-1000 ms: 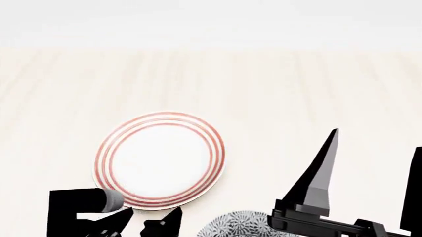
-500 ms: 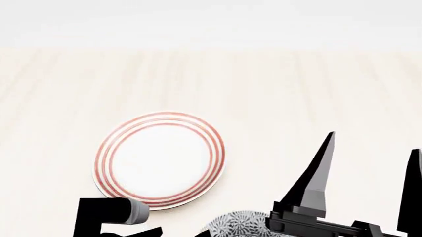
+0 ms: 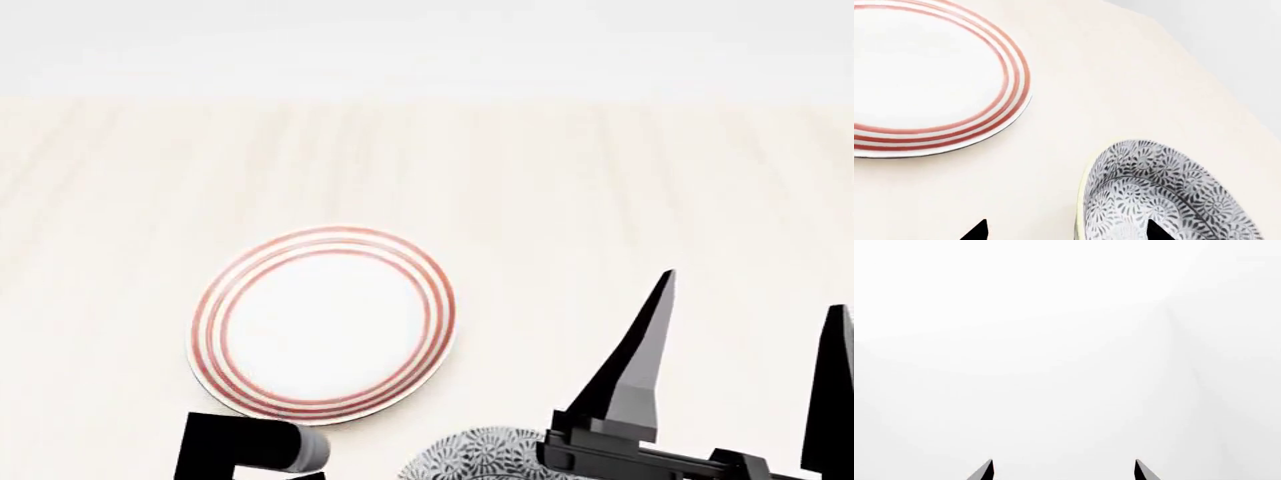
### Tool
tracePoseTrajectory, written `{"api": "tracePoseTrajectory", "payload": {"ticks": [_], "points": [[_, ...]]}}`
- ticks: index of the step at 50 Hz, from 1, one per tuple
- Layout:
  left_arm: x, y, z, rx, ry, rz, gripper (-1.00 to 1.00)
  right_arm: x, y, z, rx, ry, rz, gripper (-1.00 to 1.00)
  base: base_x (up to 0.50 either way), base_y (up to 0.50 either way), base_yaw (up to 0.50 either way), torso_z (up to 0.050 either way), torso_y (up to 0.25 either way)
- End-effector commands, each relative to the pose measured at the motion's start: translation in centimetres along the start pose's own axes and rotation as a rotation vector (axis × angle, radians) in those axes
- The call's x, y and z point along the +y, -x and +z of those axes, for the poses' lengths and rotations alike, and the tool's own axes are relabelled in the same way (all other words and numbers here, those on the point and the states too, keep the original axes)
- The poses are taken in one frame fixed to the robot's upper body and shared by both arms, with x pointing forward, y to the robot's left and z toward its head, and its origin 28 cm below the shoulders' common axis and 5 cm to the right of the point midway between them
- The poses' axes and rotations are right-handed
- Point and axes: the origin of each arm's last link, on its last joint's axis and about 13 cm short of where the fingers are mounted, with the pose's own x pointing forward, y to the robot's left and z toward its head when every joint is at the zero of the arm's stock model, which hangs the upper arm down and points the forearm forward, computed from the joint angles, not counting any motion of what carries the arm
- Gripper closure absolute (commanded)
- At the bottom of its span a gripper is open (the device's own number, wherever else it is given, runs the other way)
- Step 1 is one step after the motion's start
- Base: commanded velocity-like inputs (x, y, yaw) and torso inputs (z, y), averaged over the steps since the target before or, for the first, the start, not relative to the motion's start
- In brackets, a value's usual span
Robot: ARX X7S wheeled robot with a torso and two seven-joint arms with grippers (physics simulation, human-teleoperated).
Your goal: Put the bowl on the plate.
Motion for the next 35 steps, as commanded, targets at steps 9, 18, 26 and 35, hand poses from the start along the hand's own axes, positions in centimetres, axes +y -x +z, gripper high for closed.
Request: {"api": "tracePoseTrajectory", "payload": {"ticks": [9,18,26,35], "points": [[0.39,-0.8,-0.99,0.007,-0.044,-0.002,-1.0,-0.04,0.09,-0.06,-0.007,0.011,0.007,-1.0,0.0,0.0,0.0,0.0,0.0],[0.4,-0.93,-1.12,0.012,-0.05,-0.021,-1.0,0.0,0.2,-0.08,-0.004,0.01,0.011,-1.0,0.0,0.0,0.0,0.0,0.0],[0.36,-1.03,-1.28,0.008,-0.056,-0.047,-1.0,0.01,0.35,-0.15,0.002,0.01,0.014,-1.0,0.0,0.0,0.0,0.0,0.0],[0.18,-0.92,-1.4,0.003,-0.081,-0.093,-1.0,0.04,0.52,-0.26,0.006,0.009,0.019,-1.0,0.0,0.0,0.0,0.0,0.0]]}}
